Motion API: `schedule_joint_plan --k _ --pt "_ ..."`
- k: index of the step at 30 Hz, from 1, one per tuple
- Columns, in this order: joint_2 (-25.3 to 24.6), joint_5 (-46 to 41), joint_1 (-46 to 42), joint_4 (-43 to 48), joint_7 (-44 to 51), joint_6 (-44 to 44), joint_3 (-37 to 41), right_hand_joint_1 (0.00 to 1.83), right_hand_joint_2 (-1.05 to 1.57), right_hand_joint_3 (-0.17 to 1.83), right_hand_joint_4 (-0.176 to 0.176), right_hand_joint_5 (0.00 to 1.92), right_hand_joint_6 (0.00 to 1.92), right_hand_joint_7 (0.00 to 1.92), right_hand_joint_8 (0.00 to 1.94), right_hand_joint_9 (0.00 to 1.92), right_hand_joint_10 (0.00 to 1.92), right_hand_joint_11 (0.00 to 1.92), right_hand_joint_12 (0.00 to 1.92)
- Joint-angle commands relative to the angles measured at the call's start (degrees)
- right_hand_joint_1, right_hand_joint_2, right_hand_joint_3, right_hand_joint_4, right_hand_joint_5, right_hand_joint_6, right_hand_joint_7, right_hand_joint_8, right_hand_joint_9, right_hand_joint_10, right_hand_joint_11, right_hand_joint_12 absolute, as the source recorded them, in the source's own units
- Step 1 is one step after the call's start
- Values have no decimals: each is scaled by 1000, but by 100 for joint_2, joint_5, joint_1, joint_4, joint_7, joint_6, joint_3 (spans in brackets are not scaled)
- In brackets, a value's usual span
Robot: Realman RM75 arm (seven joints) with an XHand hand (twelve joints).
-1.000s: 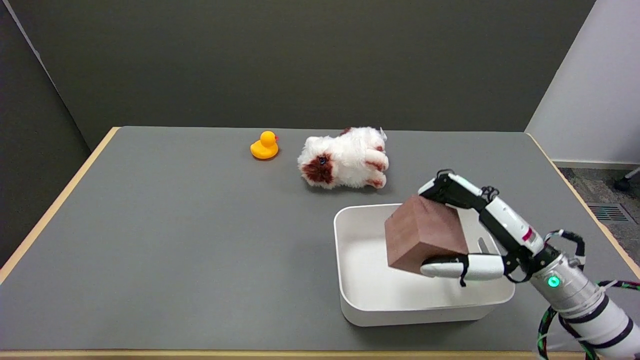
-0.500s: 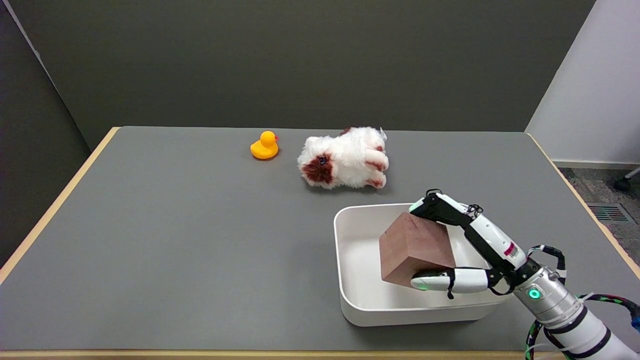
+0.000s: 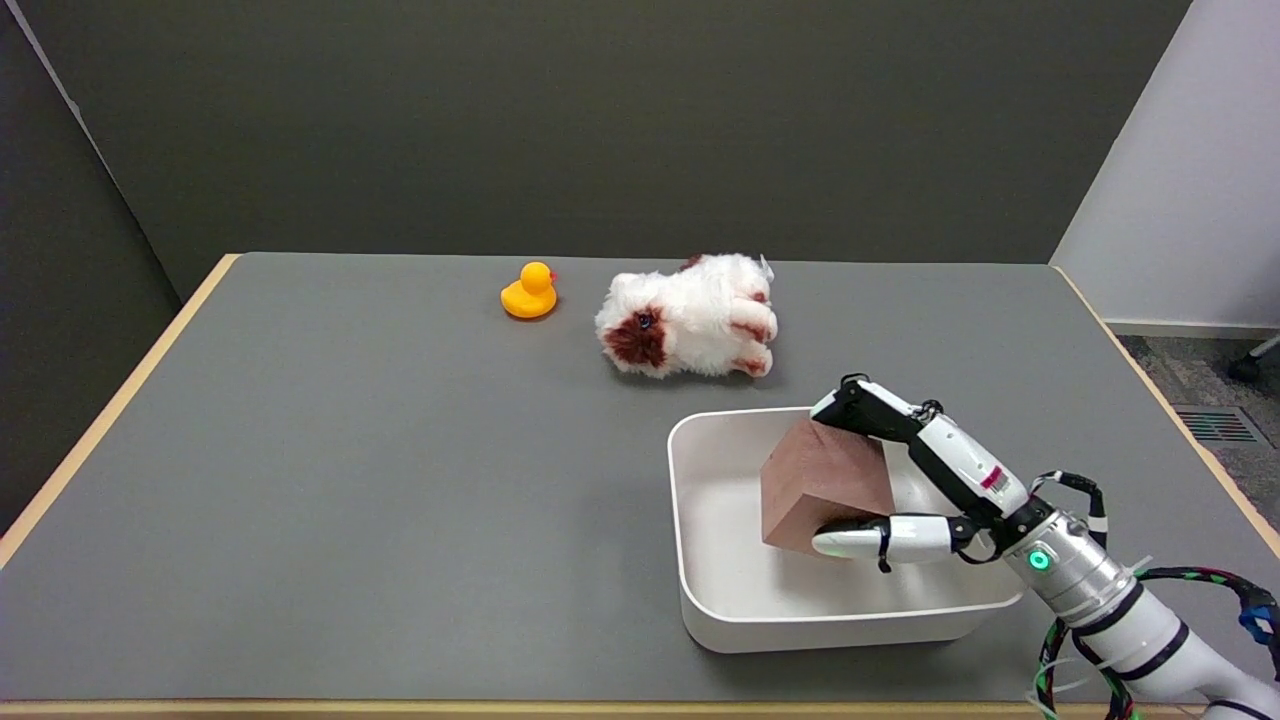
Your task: Place wooden cube into white box.
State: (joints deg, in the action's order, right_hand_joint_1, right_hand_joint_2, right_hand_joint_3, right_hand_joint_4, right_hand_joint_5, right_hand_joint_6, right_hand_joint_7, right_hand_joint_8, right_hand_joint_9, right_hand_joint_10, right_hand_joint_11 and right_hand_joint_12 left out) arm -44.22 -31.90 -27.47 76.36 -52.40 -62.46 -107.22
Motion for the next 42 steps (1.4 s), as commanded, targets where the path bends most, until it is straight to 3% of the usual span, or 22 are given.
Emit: schedule_joint_plan --k 1,8,10,11,15,18,34,36,42 --pt "44 -49 219 -128 32 458 91 1202 1172 176 -176 569 1452 881 1384 843 1329 753 1748" --pt "18 17 52 -392 -179 -171 27 1198 1197 136 -176 561 1450 870 1400 836 1326 751 1764" --pt "1 20 25 -470 -326 -307 27 970 738 894 -52 505 1073 789 1094 721 1363 655 1789" --pt "-4 33 25 -501 -389 -359 22 956 698 948 -43 481 992 751 1021 690 1343 627 1779" --pt "-4 170 27 -645 -746 -533 3 945 647 965 -45 378 699 582 717 494 1164 495 1704" --pt "-2 277 43 -698 -971 -599 7 929 633 967 -51 337 613 535 650 437 1115 458 1680" --pt "395 729 10 -746 -1390 -594 129 818 613 938 -84 261 484 374 492 215 961 350 1631" --pt "403 829 45 -802 -1533 -573 155 770 605 916 -74 241 451 297 423 126 878 222 1489" --pt "353 830 131 -915 -1644 -565 157 668 593 852 -75 155 357 97 303 -1 632 41 1304"
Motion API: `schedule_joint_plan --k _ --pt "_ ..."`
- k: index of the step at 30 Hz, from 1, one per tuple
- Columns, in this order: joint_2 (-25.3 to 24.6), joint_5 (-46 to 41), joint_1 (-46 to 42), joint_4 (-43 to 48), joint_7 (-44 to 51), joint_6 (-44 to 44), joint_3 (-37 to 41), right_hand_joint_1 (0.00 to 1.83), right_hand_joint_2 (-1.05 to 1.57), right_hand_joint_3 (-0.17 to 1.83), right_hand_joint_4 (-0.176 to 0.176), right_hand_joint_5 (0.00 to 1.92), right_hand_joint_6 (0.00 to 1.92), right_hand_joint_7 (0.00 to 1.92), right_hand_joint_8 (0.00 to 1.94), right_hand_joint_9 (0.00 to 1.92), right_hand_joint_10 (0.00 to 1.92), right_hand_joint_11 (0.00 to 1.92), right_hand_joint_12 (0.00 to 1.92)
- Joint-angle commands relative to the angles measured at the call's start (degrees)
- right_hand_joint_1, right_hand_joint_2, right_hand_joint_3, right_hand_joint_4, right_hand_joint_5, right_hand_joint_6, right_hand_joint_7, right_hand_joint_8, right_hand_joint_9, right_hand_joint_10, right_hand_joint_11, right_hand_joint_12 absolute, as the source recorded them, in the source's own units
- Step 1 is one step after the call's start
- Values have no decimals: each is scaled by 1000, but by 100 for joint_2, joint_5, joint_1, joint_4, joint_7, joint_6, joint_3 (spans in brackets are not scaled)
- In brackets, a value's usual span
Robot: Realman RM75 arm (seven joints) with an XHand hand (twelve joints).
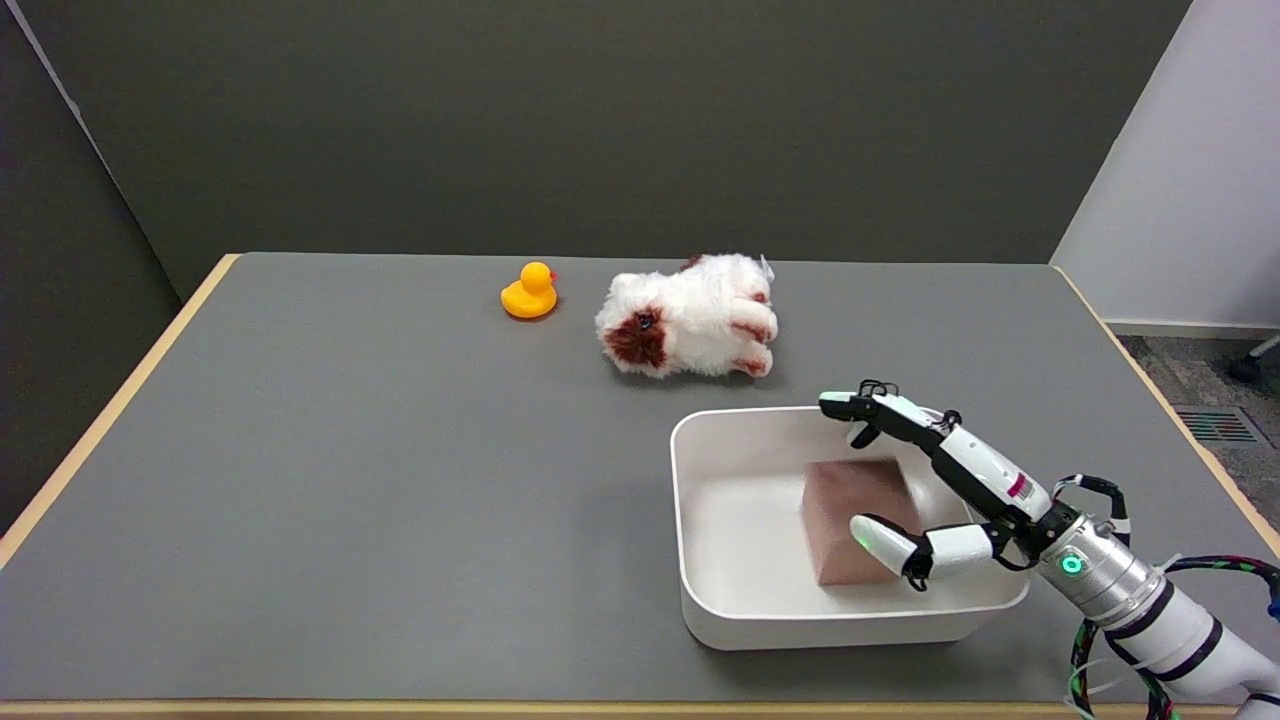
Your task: Place wooden cube into white box.
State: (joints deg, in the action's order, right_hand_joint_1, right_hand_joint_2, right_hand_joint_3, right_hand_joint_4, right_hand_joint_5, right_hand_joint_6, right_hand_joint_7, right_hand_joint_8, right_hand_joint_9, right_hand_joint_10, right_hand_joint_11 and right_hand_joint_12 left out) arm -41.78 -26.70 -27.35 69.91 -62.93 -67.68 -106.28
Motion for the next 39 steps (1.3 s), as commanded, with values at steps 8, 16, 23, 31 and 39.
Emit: schedule_joint_plan --k 8,16,23,31,39 --pt "67 248 223 -288 -882 -302 227 608 559 916 -86 82 391 42 233 -1 415 -1 1134" --pt "-136 71 202 152 -927 -1021 1206 608 564 917 -87 74 378 44 241 -1 403 -1 1121" --pt "-141 -220 239 561 -927 -1077 1704 585 575 926 -86 92 392 61 290 -1 469 -1 1147" --pt "-210 -2046 749 470 -927 -1027 1723 482 570 916 -56 98 398 78 295 -1 492 -1 1110" --pt "-64 -3348 1464 -60 -935 -572 1709 596 603 995 -22 94 467 53 384 -1 445 5 950"
